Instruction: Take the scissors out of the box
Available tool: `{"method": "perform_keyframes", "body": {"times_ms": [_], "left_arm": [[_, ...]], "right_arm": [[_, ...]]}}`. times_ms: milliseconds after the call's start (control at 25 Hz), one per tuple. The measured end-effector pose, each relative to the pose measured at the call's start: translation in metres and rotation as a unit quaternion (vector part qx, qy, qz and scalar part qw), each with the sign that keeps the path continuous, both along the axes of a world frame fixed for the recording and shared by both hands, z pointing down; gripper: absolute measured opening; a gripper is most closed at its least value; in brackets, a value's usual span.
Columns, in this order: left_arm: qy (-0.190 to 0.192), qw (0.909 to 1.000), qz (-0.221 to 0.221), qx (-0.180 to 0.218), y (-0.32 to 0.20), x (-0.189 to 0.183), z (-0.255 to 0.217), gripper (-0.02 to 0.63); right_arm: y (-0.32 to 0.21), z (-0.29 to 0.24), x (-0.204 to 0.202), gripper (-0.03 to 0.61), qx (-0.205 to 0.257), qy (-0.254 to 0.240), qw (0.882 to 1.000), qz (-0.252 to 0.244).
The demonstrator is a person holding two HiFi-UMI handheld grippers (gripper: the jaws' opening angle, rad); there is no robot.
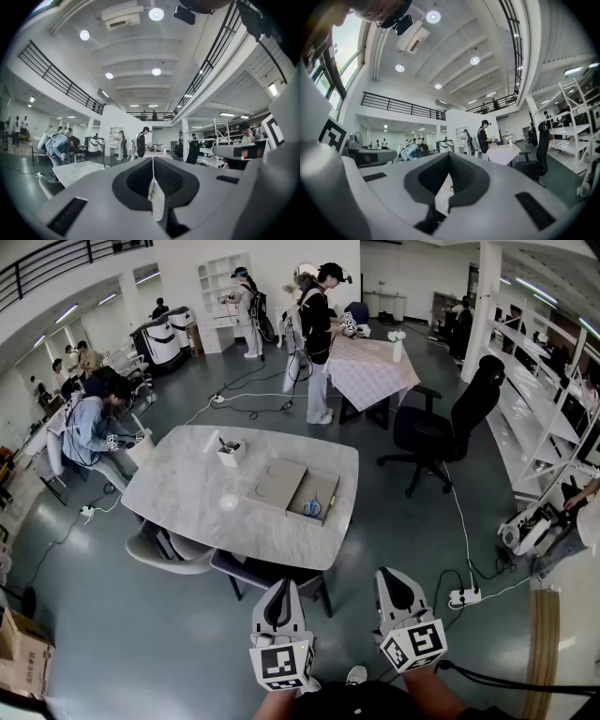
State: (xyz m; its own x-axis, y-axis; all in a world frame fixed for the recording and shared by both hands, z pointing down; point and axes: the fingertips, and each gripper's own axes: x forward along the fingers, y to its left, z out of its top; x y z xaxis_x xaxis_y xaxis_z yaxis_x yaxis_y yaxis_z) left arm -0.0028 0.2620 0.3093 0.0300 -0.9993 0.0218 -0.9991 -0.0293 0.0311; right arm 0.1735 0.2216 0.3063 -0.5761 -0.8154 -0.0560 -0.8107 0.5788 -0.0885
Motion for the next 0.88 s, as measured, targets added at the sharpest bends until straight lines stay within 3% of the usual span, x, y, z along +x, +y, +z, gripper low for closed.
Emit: {"method": "perform_keyframes", "body": {"times_ms": [520,880], "left_arm": [[0.005,1.0000,0.001,-0.001,-0.001,-0.007,0.003,0.017],[0.010,0.9998,0.016,0.004,0.004,-0.023,0.004,0.017]], "right_arm": [[0.001,0.002,-0.008,-0.005,0.005,0.003,1.000,0.000],[0.004,0.007,-0.012,-0.005,-0.001,0.004,0.999,0.035]]}}
